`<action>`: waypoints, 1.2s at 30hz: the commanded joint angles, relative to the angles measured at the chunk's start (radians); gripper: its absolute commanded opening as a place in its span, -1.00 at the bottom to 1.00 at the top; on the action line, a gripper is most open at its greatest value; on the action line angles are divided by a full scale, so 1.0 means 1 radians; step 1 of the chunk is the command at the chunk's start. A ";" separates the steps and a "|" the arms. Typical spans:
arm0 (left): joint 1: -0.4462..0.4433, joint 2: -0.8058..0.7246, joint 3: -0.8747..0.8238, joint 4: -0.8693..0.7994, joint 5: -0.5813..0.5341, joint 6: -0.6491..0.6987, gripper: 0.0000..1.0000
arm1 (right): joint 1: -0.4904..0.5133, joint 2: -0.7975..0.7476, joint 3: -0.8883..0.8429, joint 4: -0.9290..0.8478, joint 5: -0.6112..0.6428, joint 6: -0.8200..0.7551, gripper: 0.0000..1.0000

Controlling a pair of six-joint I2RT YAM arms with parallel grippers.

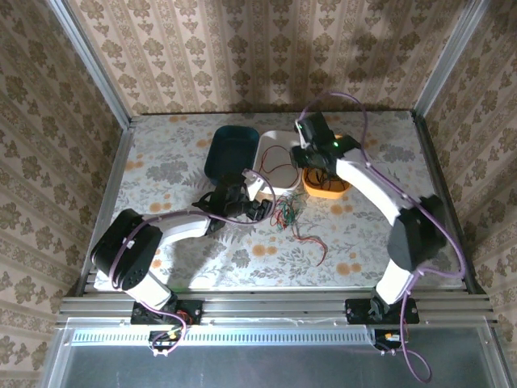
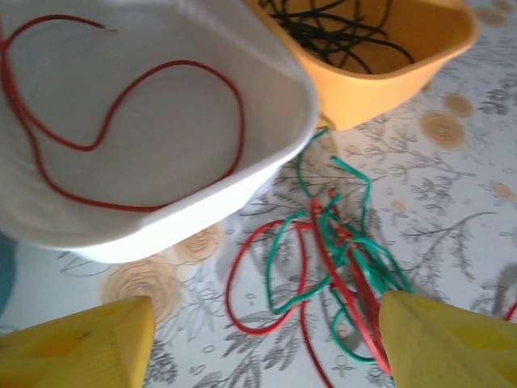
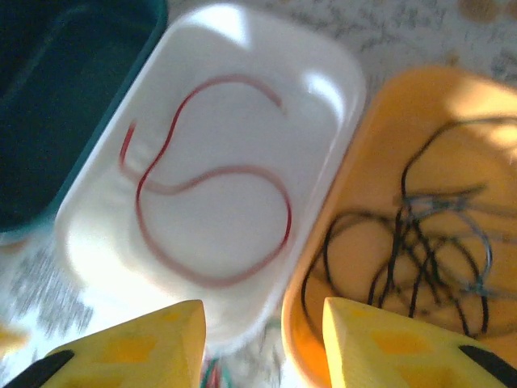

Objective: Untangle the cables

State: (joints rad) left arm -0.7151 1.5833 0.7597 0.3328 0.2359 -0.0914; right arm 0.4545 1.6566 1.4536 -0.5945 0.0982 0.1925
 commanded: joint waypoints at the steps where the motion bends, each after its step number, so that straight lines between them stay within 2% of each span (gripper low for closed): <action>1: -0.007 0.038 0.036 -0.018 0.093 0.023 0.49 | 0.015 -0.082 -0.172 -0.016 -0.218 -0.003 -0.13; 7: -0.013 0.085 0.066 -0.031 0.111 0.037 0.47 | 0.101 -0.108 -0.321 -0.086 -0.354 -0.080 -0.16; 12: 0.029 0.085 0.039 0.036 0.089 -0.043 0.46 | 0.171 -0.064 -0.355 -0.040 -0.397 -0.120 -0.17; 21: 0.045 0.058 -0.008 0.063 0.072 -0.075 0.46 | 0.171 0.037 -0.288 -0.017 -0.352 -0.150 -0.25; 26: 0.043 0.061 -0.007 0.057 0.078 -0.072 0.46 | 0.171 0.087 -0.255 0.021 -0.357 -0.159 -0.42; 28: 0.044 0.060 -0.005 0.049 0.084 -0.070 0.46 | 0.171 0.089 -0.257 0.028 -0.345 -0.155 -0.60; 30: 0.039 0.060 -0.002 0.043 0.098 -0.063 0.46 | 0.168 0.064 -0.272 0.042 -0.316 -0.143 -0.90; 31: 0.037 0.061 0.006 0.034 0.104 -0.054 0.46 | 0.164 0.044 -0.284 0.049 -0.315 -0.138 -0.97; 36: 0.010 0.088 0.073 -0.027 0.178 0.002 0.46 | 0.118 -0.102 -0.328 0.054 -0.392 -0.107 -1.00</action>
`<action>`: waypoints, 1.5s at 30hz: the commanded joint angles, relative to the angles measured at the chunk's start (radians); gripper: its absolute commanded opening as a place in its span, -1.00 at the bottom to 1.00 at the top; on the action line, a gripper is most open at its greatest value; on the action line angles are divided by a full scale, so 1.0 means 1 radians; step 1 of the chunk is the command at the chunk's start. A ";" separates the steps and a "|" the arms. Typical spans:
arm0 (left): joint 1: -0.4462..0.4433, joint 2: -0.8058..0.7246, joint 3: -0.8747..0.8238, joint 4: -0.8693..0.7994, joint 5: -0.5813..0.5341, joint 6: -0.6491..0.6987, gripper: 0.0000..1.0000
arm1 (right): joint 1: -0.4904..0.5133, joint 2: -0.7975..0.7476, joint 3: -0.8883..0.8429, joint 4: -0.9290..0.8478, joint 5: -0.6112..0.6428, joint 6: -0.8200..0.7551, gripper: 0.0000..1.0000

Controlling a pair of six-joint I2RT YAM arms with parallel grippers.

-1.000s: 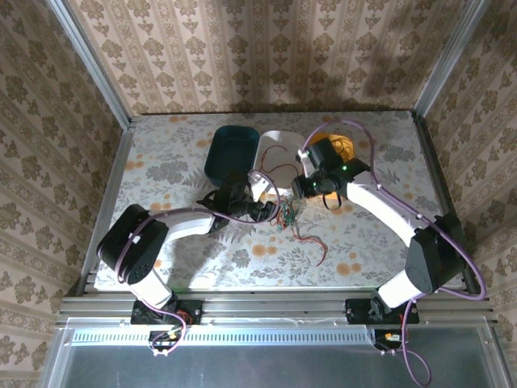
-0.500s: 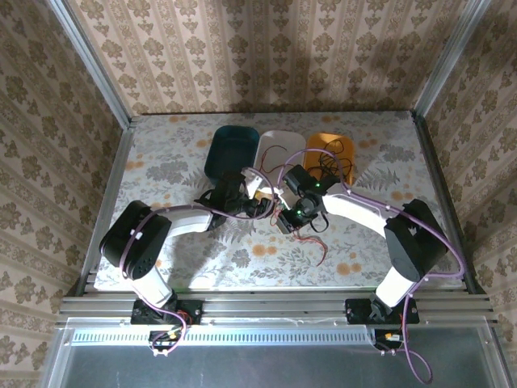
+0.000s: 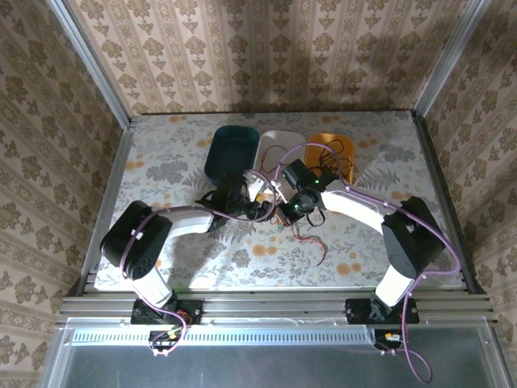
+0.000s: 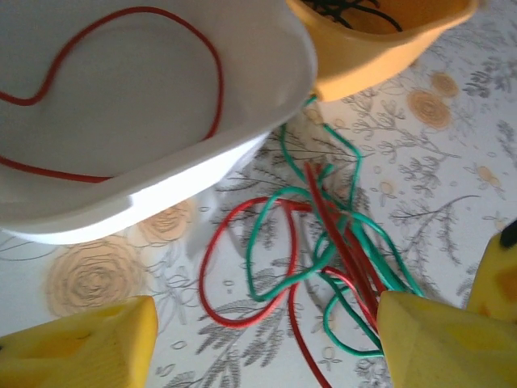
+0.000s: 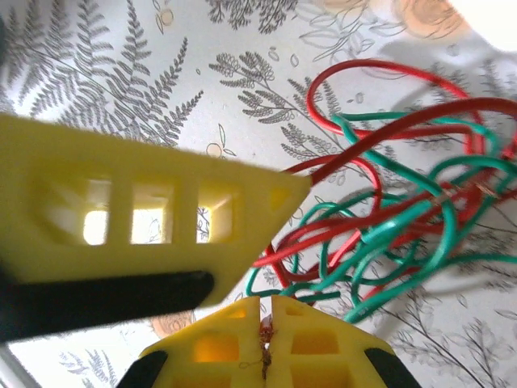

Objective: Untangle the cables

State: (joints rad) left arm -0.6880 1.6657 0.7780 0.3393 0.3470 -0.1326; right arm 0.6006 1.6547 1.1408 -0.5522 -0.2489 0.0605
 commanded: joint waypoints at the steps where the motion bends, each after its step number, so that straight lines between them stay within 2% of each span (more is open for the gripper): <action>1: -0.021 0.017 0.071 -0.043 0.079 0.053 0.46 | -0.039 -0.123 -0.018 0.008 -0.065 0.029 -1.00; 8: -0.036 0.120 0.183 -0.072 0.137 0.077 0.45 | -0.099 -0.251 0.013 -0.031 -0.209 0.060 -1.00; 13: -0.042 0.171 0.232 -0.081 0.157 0.080 0.36 | -0.159 -0.337 0.050 -0.016 -0.331 0.104 -1.00; 21: -0.047 0.224 0.255 -0.098 0.152 0.086 0.03 | -0.289 -0.449 0.109 0.059 -0.387 0.187 -1.00; 27: -0.056 0.256 0.261 -0.124 0.135 0.109 -0.04 | -0.377 -0.517 0.191 0.092 -0.406 0.227 -1.00; 33: -0.067 0.244 0.255 -0.130 0.124 0.127 -0.03 | -0.404 -0.541 0.230 0.109 -0.391 0.252 -1.00; 39: -0.064 0.120 0.156 -0.089 0.127 0.151 0.29 | -0.404 -0.529 0.197 0.132 -0.418 0.280 -1.00; 45: -0.052 -0.052 0.077 -0.150 0.114 0.213 0.41 | -0.396 -0.501 0.174 0.164 -0.467 0.310 -1.00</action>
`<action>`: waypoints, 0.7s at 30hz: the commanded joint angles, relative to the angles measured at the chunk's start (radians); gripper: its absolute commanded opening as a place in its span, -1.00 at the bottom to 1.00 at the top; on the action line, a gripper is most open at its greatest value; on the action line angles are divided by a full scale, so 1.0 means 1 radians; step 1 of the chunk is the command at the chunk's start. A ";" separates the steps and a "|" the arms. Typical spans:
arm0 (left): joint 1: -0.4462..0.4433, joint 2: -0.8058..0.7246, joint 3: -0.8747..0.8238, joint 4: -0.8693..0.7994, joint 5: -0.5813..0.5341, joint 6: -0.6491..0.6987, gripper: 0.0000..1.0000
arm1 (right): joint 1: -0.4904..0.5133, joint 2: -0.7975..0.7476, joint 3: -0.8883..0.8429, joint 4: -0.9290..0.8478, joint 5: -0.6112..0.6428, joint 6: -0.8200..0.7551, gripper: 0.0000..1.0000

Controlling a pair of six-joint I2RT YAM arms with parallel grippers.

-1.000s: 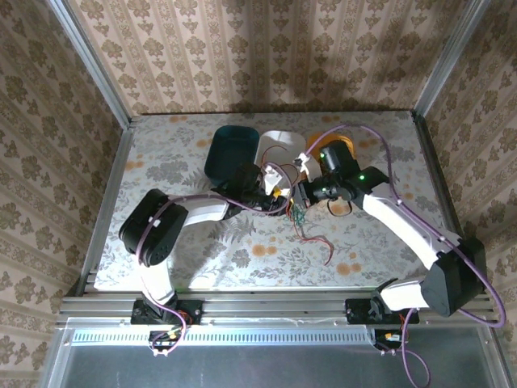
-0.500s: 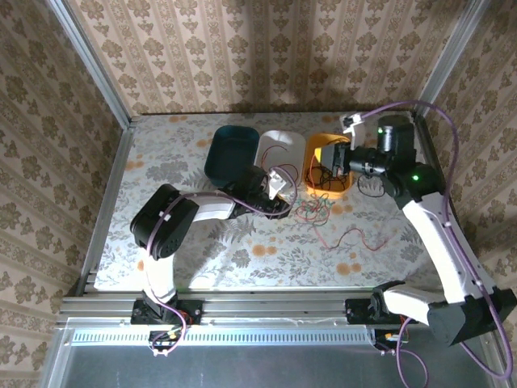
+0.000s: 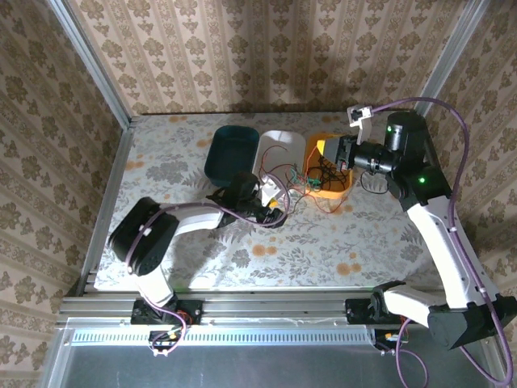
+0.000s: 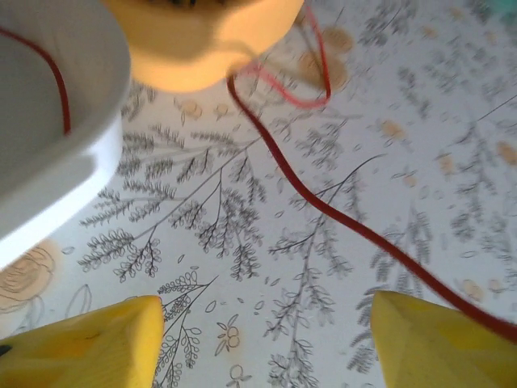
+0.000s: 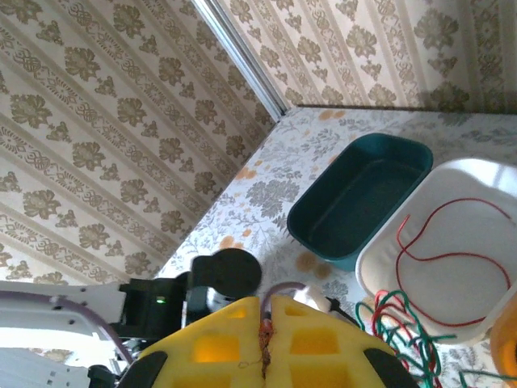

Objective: Untangle the cables

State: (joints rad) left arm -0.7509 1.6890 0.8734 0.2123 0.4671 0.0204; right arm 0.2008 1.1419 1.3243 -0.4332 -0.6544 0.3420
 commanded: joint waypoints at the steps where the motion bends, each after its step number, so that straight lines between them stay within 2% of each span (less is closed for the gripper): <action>1: 0.014 -0.097 -0.023 -0.042 -0.010 0.073 0.42 | 0.006 0.018 -0.010 0.043 -0.070 0.029 -1.00; 8: 0.019 -0.193 0.021 -0.213 0.018 0.176 0.47 | 0.020 0.051 -0.017 0.019 -0.129 0.019 -1.00; 15: -0.006 -0.180 0.128 -0.232 0.081 0.203 0.48 | 0.025 0.080 -0.030 0.005 -0.173 0.035 -1.00; 19: -0.031 -0.170 0.146 -0.201 0.047 0.236 0.50 | 0.025 0.108 -0.019 0.001 -0.229 0.053 -1.00; 21: -0.037 -0.167 0.139 -0.163 -0.015 0.249 0.50 | 0.025 0.116 -0.013 0.001 -0.254 0.056 -1.00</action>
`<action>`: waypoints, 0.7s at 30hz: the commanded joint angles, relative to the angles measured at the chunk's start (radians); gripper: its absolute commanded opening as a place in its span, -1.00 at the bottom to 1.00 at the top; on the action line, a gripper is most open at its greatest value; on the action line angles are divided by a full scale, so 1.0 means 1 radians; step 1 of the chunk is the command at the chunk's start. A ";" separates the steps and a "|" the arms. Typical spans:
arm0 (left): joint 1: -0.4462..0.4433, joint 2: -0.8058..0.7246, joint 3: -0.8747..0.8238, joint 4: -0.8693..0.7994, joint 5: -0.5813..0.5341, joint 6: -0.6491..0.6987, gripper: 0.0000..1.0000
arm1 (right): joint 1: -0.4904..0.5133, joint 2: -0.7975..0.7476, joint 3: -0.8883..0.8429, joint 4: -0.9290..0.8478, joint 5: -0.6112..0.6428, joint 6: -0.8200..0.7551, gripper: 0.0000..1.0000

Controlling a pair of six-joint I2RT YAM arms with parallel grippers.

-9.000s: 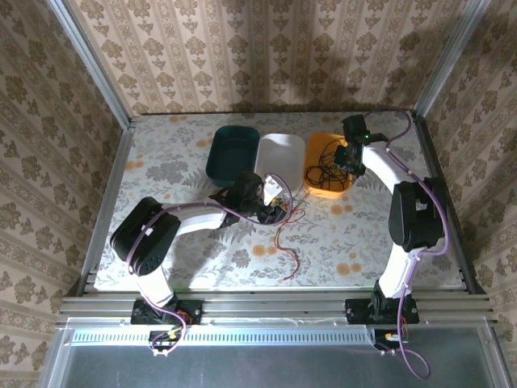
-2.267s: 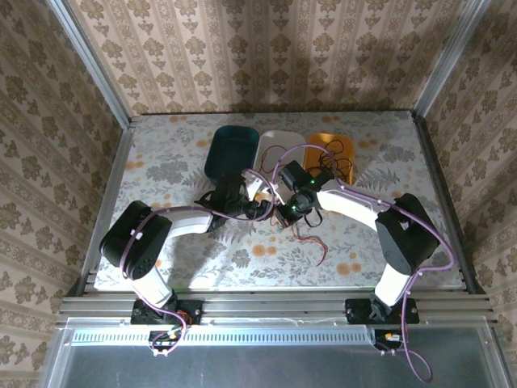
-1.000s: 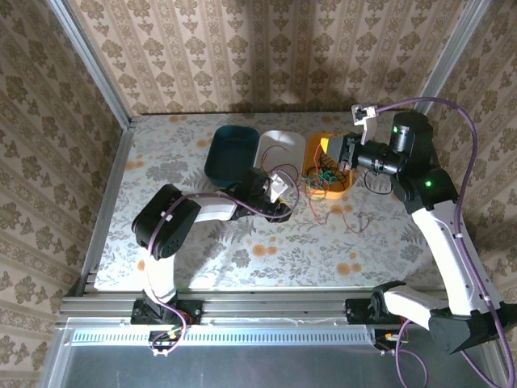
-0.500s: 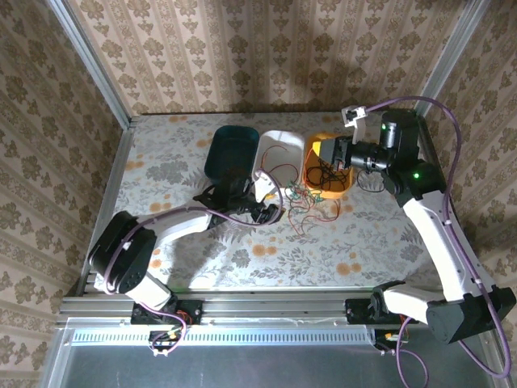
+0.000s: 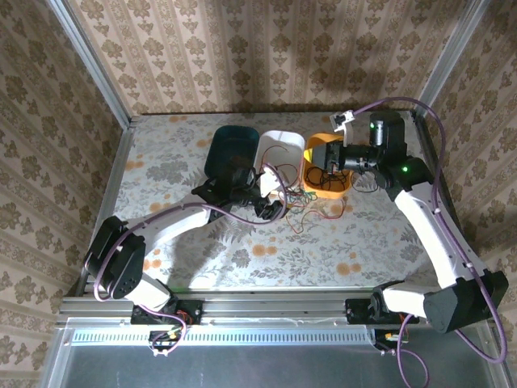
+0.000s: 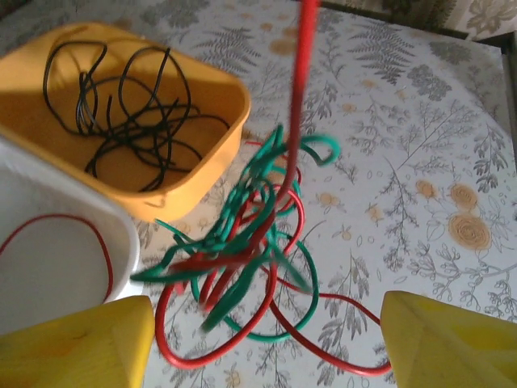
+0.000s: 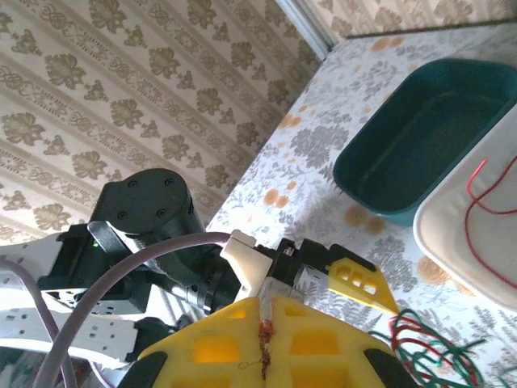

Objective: Untangle the cables

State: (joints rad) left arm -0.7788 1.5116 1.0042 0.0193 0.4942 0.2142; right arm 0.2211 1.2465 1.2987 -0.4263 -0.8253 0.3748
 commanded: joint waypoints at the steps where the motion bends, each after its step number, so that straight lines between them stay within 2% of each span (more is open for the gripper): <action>1: -0.011 0.009 0.003 0.052 -0.070 0.061 0.52 | 0.005 0.011 0.014 -0.006 -0.089 0.024 -1.00; 4: -0.013 0.001 -0.016 0.097 -0.136 0.086 0.54 | 0.004 0.011 0.020 -0.015 -0.100 0.019 -1.00; 7: -0.017 0.005 -0.012 0.094 -0.143 0.115 0.57 | 0.005 0.007 0.020 -0.015 -0.108 0.020 -1.00; 12: -0.022 0.050 0.040 0.030 -0.074 0.129 0.54 | 0.005 0.011 0.024 -0.011 -0.117 0.026 -1.00; 15: -0.028 0.078 0.058 0.003 -0.048 0.125 0.40 | 0.004 0.010 0.027 -0.006 -0.115 0.029 -1.00; 18: -0.028 0.099 0.050 0.012 -0.044 0.109 -0.04 | -0.001 0.007 0.027 0.001 -0.115 0.035 -1.00; 20: -0.025 0.114 0.038 0.037 -0.053 0.084 -0.57 | -0.009 0.000 0.025 0.001 -0.105 0.036 -1.00; 21: -0.020 0.122 0.034 0.043 -0.053 0.072 -0.75 | -0.016 -0.005 0.026 0.003 -0.097 0.037 -1.00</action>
State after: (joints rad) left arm -0.8009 1.6157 1.0321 0.0532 0.4229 0.3065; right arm 0.2161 1.2613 1.2987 -0.4290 -0.8986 0.3973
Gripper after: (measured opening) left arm 0.187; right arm 0.058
